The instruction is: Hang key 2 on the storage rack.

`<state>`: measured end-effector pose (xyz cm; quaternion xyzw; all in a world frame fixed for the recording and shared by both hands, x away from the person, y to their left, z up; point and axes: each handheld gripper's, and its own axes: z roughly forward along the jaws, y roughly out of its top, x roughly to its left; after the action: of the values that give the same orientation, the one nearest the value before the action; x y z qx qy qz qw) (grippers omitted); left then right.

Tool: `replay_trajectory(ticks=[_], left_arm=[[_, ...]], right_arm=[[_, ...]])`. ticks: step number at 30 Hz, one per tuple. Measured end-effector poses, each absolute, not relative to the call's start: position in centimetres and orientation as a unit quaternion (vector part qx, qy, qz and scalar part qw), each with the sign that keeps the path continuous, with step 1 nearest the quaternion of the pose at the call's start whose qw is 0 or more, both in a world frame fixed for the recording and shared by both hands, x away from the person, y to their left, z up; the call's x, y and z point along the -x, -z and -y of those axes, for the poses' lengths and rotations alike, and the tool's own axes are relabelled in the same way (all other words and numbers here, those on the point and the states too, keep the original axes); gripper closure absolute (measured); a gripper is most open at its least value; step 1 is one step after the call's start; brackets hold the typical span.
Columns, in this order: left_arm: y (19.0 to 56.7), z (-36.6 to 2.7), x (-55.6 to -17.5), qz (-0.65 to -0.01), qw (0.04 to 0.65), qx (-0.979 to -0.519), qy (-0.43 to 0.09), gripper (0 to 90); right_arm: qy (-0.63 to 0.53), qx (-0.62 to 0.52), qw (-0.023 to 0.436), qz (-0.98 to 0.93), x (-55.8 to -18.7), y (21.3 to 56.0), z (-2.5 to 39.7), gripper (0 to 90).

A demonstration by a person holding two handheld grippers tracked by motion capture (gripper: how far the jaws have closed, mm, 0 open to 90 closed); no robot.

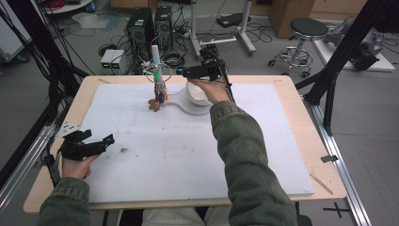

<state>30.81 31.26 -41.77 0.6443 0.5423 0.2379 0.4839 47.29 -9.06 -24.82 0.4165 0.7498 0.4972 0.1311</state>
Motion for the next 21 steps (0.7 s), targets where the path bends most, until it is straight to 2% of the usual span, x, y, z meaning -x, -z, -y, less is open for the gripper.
replay_trajectory(ticks=[21], left_arm=[[41.7, -31.1, -30.7, -0.541, 0.480, -0.648, -0.239, 2.2]], right_arm=[[-0.505, -0.407, 0.138, -0.749, -43.9, 25.7, 13.4, 1.0]])
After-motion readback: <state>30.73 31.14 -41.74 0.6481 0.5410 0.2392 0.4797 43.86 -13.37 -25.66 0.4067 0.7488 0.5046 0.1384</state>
